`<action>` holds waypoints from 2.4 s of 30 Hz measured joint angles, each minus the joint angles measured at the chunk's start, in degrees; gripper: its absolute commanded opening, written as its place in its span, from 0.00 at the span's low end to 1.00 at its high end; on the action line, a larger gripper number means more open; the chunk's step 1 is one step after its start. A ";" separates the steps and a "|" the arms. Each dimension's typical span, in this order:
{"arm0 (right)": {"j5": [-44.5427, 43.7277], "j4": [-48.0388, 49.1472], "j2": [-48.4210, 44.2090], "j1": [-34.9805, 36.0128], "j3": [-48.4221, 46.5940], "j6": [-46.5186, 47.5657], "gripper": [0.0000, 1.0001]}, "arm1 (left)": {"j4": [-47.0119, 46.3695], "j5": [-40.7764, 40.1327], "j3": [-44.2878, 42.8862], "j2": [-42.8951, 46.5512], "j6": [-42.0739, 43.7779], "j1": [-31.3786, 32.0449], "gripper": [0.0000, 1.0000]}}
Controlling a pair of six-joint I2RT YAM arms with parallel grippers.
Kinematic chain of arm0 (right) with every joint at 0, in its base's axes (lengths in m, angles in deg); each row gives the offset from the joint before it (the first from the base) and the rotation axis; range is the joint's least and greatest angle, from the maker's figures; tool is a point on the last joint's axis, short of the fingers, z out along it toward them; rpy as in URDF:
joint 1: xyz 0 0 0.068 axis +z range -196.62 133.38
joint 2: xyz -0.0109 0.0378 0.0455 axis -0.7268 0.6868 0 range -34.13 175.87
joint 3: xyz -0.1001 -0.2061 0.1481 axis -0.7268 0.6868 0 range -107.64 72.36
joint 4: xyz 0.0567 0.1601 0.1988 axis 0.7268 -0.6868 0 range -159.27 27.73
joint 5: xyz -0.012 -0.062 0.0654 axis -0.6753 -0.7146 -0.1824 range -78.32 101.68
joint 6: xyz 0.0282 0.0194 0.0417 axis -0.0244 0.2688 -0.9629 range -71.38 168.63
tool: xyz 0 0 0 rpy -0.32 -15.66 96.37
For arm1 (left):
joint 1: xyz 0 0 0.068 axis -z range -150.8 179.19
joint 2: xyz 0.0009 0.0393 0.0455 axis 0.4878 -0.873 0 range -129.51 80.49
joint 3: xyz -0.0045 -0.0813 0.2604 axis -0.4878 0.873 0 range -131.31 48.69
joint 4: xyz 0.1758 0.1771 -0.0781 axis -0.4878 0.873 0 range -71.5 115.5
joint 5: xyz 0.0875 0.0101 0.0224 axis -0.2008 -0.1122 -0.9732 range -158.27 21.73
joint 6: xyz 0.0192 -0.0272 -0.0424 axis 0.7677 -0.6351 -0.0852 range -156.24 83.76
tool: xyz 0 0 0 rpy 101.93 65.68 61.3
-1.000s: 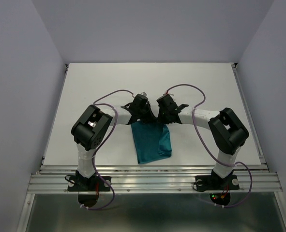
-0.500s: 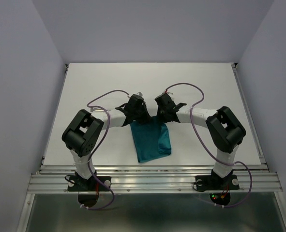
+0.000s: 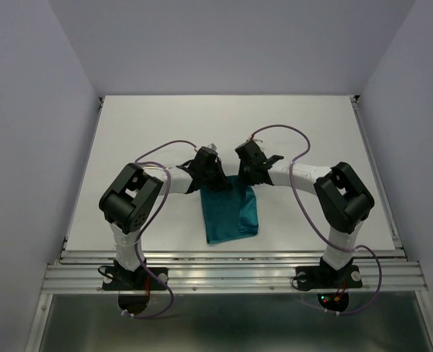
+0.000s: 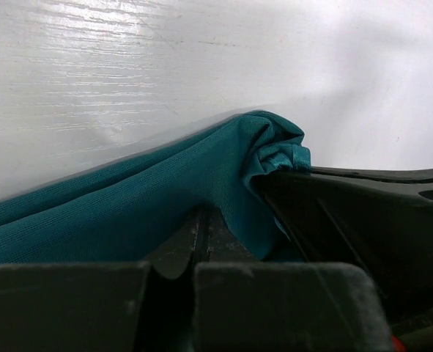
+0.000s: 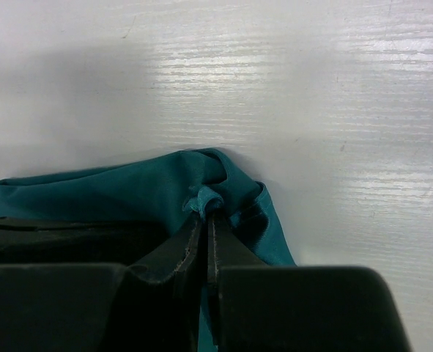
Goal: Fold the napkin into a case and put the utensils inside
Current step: Fold the lower triangle-folded napkin at the center of the board.
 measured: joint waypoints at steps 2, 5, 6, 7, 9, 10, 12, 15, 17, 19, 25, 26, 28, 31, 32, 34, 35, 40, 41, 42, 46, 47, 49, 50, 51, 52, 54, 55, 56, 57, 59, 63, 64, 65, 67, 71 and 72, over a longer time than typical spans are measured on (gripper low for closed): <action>-0.02 -0.24 -0.48 0.00 0.00 0.00 0.04 | -0.20 0.02 0.00 -0.07 0.00 0.00 0.00; -0.37 -0.55 -1.53 0.00 -0.02 -0.02 0.04 | -0.52 0.07 0.00 -0.20 0.02 0.00 0.00; -0.52 -0.61 -1.86 0.00 -0.02 -0.02 0.04 | -0.61 0.07 0.00 -0.22 0.02 0.00 0.00; -0.68 -0.76 -2.12 0.00 -0.15 -0.02 0.04 | -0.70 0.07 0.00 -0.26 0.02 0.00 0.00; -0.85 -0.92 -2.19 0.00 -0.79 0.00 0.04 | -0.83 0.07 0.00 -0.33 0.00 0.00 0.00; -0.85 -0.92 -2.19 0.00 -1.18 0.00 0.04 | -0.85 0.07 0.00 -0.33 0.00 0.00 0.00; -0.83 -0.98 -2.16 0.00 -2.01 0.00 0.04 | -0.87 0.07 0.00 -0.33 0.00 0.00 0.00; -0.81 -0.96 -1.95 0.11 -3.04 0.00 0.04 | -0.94 0.07 0.00 -0.33 0.00 0.00 0.00; -0.81 -0.96 -1.57 0.33 -3.56 0.00 0.04 | -0.94 0.07 0.00 -0.33 0.00 0.00 0.00; -0.79 -0.87 -0.87 0.48 -3.82 0.00 0.04 | -0.96 0.04 0.00 -0.33 0.00 0.00 0.00; -0.81 -0.94 1.38 0.74 -3.85 -0.02 0.08 | -0.96 0.04 0.00 -0.33 0.00 0.00 0.00; -0.81 -0.92 1.60 0.76 -3.85 -0.04 0.09 | -0.96 0.04 0.00 -0.33 0.00 0.00 0.00; -0.79 -0.87 1.79 0.79 -3.82 -0.04 0.12 | -0.96 0.04 0.00 -0.33 0.00 0.00 0.00; -0.79 -0.76 1.99 0.81 -3.74 -0.24 0.26 | -0.94 0.04 0.00 -0.33 0.00 0.00 0.00; -0.76 -0.68 2.16 0.81 -3.74 -0.22 0.28 | -0.96 0.04 0.00 -0.33 0.00 0.00 0.00; -0.74 -0.66 2.60 0.83 -3.74 -0.31 0.36 | -0.96 0.04 0.00 -0.33 0.00 0.00 0.00; -0.68 -0.68 2.86 0.85 -3.74 -0.28 0.37 | -0.96 0.04 0.00 -0.33 0.00 0.00 0.00; -0.11 -0.61 2.93 1.11 -3.74 -0.26 0.51 | -0.96 0.04 0.00 -0.33 0.02 0.00 0.00; -0.04 -0.59 2.86 1.11 -3.74 -0.22 0.52 | -0.94 0.04 0.00 -0.33 0.00 0.00 0.00; 0.07 -0.66 2.75 1.11 -3.74 -0.20 0.53 | -0.94 0.07 0.00 -0.33 0.02 0.00 0.00; 0.39 -0.70 1.44 1.07 -3.39 -0.20 0.52 | -0.94 0.04 0.00 -0.33 0.00 0.00 0.00; 0.63 -0.74 0.87 1.07 -3.30 -0.22 0.52 | -0.96 0.04 0.00 -0.33 0.02 0.00 0.00; 1.03 -0.74 -0.13 1.11 -3.21 -0.22 0.49 | -0.96 0.07 0.00 -0.33 0.02 0.00 0.00; 1.22 -0.74 -0.76 1.11 -3.19 -0.22 0.47 | -0.96 0.04 0.00 -0.33 0.02 0.00 0.00; 1.33 -0.70 -1.22 1.11 -3.19 -0.24 0.43 | -0.96 0.04 0.00 -0.33 0.02 0.00 0.00; 1.42 -0.70 -1.75 1.11 -3.19 -0.22 0.40 | -0.96 0.07 0.00 -0.33 0.02 0.00 0.00; 1.49 -0.70 -2.43 1.11 -3.19 -0.22 0.35 | -0.96 0.07 0.00 -0.33 0.02 0.00 0.00; 1.55 -0.68 -2.56 1.11 -3.19 -0.22 0.30 | -0.96 0.07 0.00 -0.33 0.02 0.00 0.00; 1.60 -0.68 -2.60 1.11 -3.19 -0.22 0.28 | -0.96 0.07 0.00 -0.33 0.02 0.00 0.00; 1.64 -0.70 -2.60 1.11 -3.19 -0.15 0.27 | -0.96 0.07 0.00 -0.33 0.00 0.00 0.00; 1.73 -0.79 -2.60 1.11 -3.19 -0.22 0.25 | -0.96 0.04 0.00 -0.33 0.02 0.00 0.00; 2.05 -0.70 -2.38 1.11 -3.19 -0.24 0.18 | -0.96 0.04 0.00 -0.33 0.02 0.00 0.00; 2.21 -0.70 -2.12 1.11 -3.19 -0.24 0.18 | -0.96 0.04 0.00 -0.33 0.02 0.00 0.00; 2.29 -0.70 -1.92 1.11 -3.19 -0.26 0.18 | -0.96 0.04 0.00 -0.33 0.02 0.00 0.00; 2.47 -0.61 -1.27 1.11 -3.19 -0.24 0.17 | -0.96 0.04 0.00 -0.31 0.02 0.00 0.00; 2.69 -0.55 1.46 1.11 -3.23 -0.26 0.18 | -0.92 -0.24 0.39 0.11 0.04 0.00 0.00; 2.71 -0.59 1.73 1.11 -3.28 -0.26 0.17 | -0.83 -0.37 0.66 0.37 0.02 0.00 0.00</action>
